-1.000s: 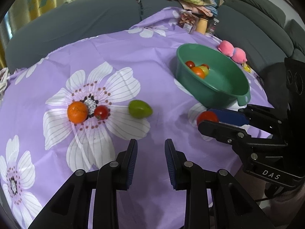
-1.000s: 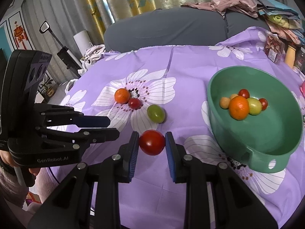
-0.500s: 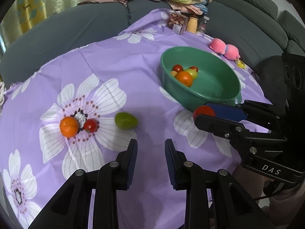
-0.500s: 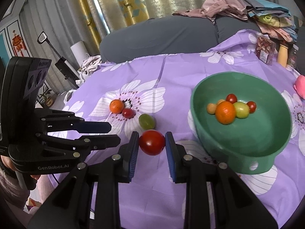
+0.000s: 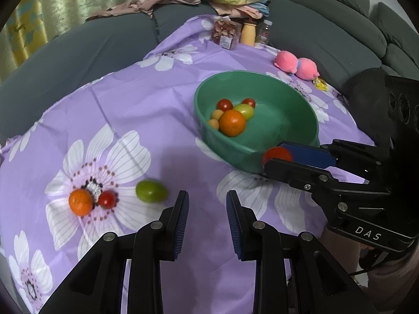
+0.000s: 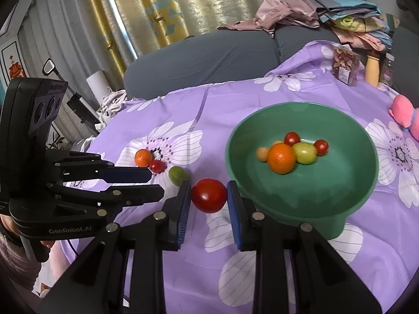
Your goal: Organize fruits
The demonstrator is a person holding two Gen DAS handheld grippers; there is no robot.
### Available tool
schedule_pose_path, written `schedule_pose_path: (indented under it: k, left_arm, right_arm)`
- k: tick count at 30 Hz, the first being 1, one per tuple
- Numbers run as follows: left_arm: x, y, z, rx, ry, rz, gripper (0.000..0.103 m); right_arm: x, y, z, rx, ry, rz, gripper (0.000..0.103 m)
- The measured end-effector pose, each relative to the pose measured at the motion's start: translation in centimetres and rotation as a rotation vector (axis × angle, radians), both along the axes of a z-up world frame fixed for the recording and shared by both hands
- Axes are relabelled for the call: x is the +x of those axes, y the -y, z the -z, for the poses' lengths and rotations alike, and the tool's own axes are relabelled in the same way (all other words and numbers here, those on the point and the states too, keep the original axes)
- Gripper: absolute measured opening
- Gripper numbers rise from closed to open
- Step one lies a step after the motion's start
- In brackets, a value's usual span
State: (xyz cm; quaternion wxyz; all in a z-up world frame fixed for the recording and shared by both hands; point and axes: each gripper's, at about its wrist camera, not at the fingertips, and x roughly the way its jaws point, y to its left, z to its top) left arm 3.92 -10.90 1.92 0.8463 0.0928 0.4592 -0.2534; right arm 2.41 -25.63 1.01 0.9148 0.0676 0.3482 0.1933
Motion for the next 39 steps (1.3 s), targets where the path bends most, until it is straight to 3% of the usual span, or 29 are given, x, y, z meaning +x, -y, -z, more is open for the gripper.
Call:
schedule_pose_path:
  k: [30, 35, 39]
  left_arm:
    - [3.6, 6.9, 0.0, -0.02, -0.013, 0.104, 0.03]
    - [4.3, 3.7, -0.1, -0.063, -0.001, 0.014, 0.03]
    - [5.8, -2.6, 0.5, -0.072, -0.015, -0.163, 0.03]
  right_arm:
    - [1.1, 6.5, 1.0, 0.031, -0.001, 0.155, 0.028]
    - [1.2, 6.3, 0.9, 0.049, 0.006, 0.14, 0.028]
    - [1.2, 4.5, 0.4, 0.042, 0.017, 0.078, 0.028]
